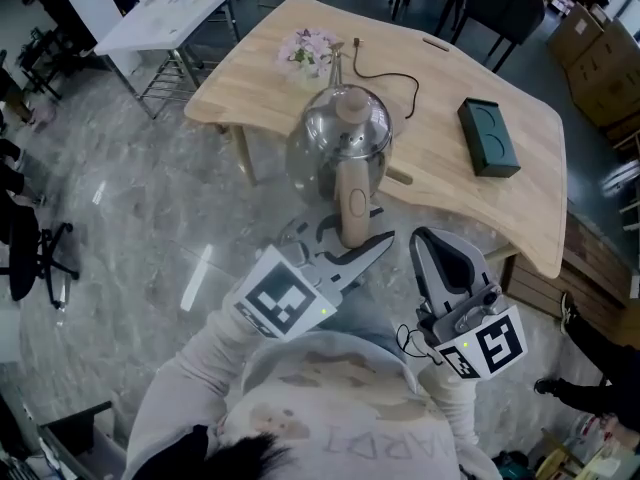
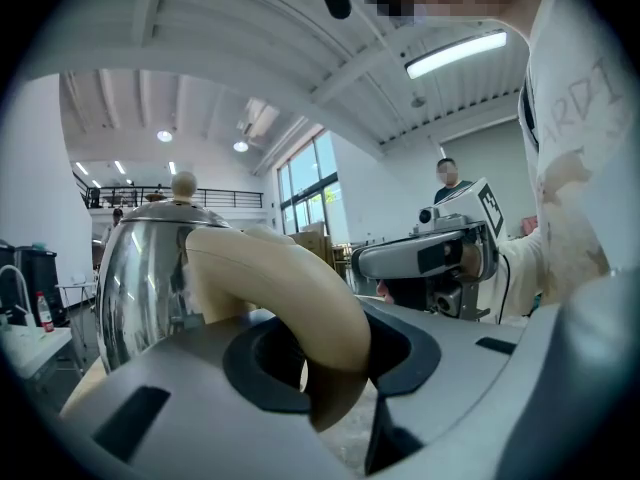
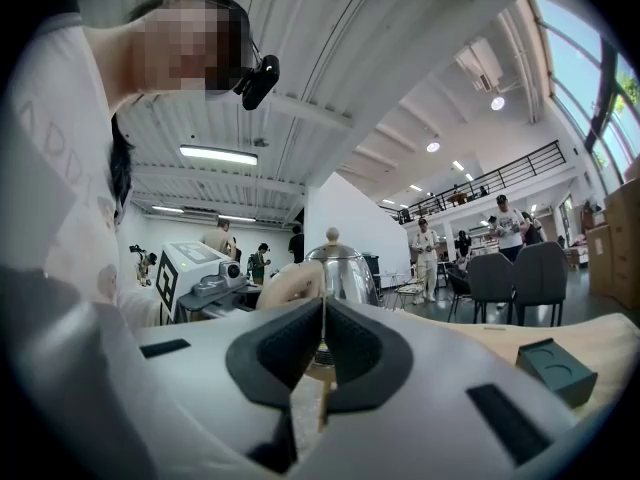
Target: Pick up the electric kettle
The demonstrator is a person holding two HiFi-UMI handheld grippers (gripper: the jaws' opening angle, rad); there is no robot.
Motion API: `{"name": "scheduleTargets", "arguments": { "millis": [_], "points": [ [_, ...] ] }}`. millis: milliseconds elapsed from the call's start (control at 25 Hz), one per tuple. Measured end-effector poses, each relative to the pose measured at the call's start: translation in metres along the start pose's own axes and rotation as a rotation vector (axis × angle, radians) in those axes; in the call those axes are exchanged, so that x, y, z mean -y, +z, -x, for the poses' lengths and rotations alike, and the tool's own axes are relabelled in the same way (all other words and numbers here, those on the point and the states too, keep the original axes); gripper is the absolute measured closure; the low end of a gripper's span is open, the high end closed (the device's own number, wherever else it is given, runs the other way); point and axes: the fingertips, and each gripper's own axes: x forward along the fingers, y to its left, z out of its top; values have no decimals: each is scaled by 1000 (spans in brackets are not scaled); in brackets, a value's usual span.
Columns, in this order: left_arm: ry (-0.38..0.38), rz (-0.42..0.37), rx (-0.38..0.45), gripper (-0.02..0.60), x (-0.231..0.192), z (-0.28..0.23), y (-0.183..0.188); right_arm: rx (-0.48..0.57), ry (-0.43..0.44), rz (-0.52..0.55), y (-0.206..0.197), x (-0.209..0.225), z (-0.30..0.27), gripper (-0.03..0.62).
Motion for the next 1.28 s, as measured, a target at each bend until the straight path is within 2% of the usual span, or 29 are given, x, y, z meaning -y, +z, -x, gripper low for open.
{"name": "scheduleTargets", "arguments": {
  "millis": [280,640,1040,1280],
  "points": [
    [17,52,28,464,19,38,17,1,14,19,5,-23,-3,576],
    [58,108,37,465,22,44,32,-18,52,11,8,-26,2,576],
    [76,88,44,465,42,49,47,4,49,24,15,-34,23,576],
    [94,87,41,465,36,48,56,12,69,23,25,-31,20,576]
  ]
}}
